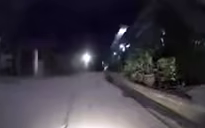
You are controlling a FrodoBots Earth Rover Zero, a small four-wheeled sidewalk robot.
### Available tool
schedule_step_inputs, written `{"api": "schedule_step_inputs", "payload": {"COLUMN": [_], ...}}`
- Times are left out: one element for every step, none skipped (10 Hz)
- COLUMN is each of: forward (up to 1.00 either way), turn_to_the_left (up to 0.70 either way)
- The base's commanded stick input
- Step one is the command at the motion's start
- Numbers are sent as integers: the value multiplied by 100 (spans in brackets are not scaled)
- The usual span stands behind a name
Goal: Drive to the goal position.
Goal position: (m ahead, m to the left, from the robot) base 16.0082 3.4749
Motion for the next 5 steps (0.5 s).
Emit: {"api": "schedule_step_inputs", "payload": {"forward": [70, 70, 70, 70, 70], "turn_to_the_left": [0, 0, 0, 0, 0]}}
